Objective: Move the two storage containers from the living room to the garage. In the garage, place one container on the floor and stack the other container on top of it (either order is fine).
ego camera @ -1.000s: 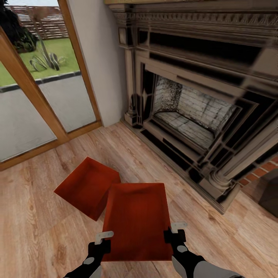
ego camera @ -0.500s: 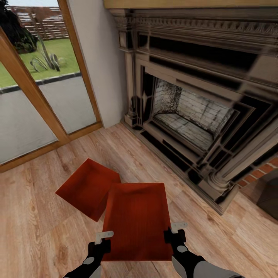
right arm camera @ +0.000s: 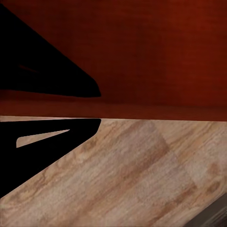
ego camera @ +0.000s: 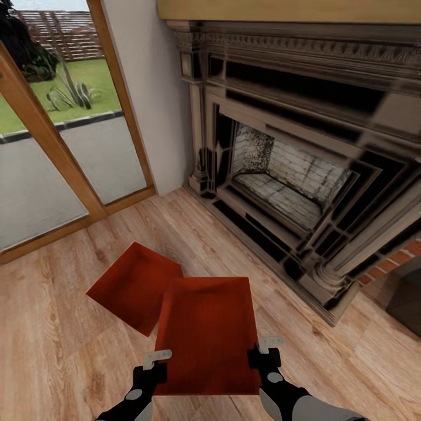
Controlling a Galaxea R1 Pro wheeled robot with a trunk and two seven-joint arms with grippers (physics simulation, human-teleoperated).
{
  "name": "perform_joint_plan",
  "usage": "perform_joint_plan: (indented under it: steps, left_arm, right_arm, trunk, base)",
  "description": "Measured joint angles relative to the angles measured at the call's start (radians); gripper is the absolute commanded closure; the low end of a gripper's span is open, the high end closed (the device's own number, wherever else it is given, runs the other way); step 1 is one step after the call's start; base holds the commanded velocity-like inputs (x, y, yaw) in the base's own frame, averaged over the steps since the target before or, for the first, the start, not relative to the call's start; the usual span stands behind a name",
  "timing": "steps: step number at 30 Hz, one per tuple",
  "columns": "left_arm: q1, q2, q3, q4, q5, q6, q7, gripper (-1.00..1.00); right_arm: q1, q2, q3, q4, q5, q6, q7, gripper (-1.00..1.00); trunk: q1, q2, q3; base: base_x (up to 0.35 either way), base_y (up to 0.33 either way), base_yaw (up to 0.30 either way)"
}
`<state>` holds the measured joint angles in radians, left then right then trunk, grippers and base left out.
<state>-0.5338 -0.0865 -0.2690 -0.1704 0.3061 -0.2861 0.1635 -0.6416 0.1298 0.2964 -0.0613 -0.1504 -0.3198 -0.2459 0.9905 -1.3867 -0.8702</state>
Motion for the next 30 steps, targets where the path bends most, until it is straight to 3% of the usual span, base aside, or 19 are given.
perform_joint_plan:
  steps: [30]
  left_arm:
    - [0.000,-0.004,-0.002,0.002,0.008,-0.002,0.002,1.00]
  right_arm:
    - [0.000,-0.006,-0.011,-0.002,0.011,0.003,0.011,1.00]
  trunk:
    - [-0.115,0.210,0.094]
  base:
    - [0.000,0.000,0.000]
